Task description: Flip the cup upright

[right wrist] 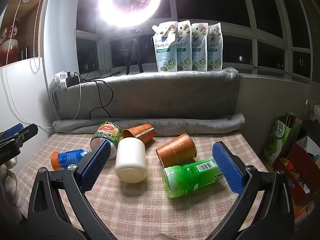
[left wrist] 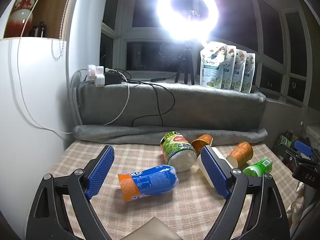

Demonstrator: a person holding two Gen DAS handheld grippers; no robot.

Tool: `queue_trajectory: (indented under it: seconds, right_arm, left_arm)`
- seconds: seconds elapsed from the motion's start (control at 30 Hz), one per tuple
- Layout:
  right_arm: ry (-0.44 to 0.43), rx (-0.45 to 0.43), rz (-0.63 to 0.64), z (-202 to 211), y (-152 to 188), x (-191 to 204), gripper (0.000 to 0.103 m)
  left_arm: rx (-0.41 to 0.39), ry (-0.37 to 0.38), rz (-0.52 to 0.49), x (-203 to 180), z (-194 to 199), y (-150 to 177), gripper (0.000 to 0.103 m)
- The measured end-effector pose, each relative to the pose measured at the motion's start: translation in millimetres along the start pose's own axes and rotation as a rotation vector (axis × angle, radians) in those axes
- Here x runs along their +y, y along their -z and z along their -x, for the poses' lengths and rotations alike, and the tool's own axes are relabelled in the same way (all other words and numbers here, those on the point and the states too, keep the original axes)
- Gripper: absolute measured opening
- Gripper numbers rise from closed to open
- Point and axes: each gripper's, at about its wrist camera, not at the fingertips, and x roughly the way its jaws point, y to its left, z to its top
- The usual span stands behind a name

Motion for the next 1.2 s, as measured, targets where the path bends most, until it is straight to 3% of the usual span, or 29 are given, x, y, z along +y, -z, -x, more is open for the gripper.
queue_trajectory:
  seconds: [1.2]
  right_arm:
    - [-0.003,0.011,0.007,-3.1,0.6,2.2,0.103]
  left_arm:
    - [-0.002,0.002,0.002,0.2,0.4,1.0,0.088]
